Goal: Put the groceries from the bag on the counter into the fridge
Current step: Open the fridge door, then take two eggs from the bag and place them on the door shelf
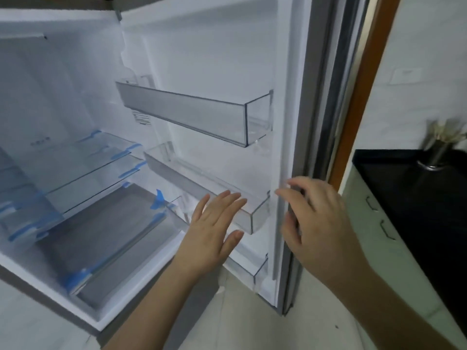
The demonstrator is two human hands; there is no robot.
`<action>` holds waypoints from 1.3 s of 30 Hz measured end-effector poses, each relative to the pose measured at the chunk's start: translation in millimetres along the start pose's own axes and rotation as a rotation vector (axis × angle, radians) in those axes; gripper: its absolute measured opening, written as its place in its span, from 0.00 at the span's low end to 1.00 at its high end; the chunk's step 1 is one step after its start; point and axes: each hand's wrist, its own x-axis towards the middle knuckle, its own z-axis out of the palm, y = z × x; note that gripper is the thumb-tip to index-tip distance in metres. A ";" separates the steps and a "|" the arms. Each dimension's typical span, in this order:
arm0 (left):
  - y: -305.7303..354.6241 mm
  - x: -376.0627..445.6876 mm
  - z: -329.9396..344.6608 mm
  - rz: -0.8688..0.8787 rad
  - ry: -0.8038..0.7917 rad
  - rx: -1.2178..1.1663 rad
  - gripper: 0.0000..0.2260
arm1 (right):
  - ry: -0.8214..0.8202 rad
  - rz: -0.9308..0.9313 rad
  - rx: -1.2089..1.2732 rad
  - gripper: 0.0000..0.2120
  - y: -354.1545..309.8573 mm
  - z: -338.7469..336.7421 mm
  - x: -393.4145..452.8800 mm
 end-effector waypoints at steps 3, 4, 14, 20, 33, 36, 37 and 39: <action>-11.1 19.7 13.0 -0.067 0.003 0.027 0.24 | -0.052 0.002 0.098 0.21 4.4 20.6 -0.5; -16.9 26.5 17.7 -0.106 -0.009 0.051 0.24 | -0.065 -0.002 0.089 0.19 7.3 29.3 0.0; -92.1 85.4 48.6 -0.309 0.030 0.161 0.25 | -0.195 0.045 -0.221 0.36 78.0 96.0 32.1; -106.7 105.2 65.4 -0.319 -0.047 0.277 0.28 | -0.159 0.120 -0.236 0.35 114.5 122.3 55.9; -99.9 133.9 89.2 -0.350 -0.070 0.279 0.39 | -0.296 0.269 -0.373 0.43 144.5 157.9 87.0; -103.4 139.5 87.5 -0.314 -0.107 0.292 0.39 | -0.338 0.313 -0.419 0.44 142.6 159.7 97.3; -105.5 140.0 86.6 -0.308 -0.121 0.292 0.39 | -0.351 0.339 -0.420 0.44 139.4 160.4 100.3; -108.9 141.0 82.7 -0.295 -0.136 0.285 0.40 | -0.394 0.393 -0.456 0.45 130.6 160.0 104.6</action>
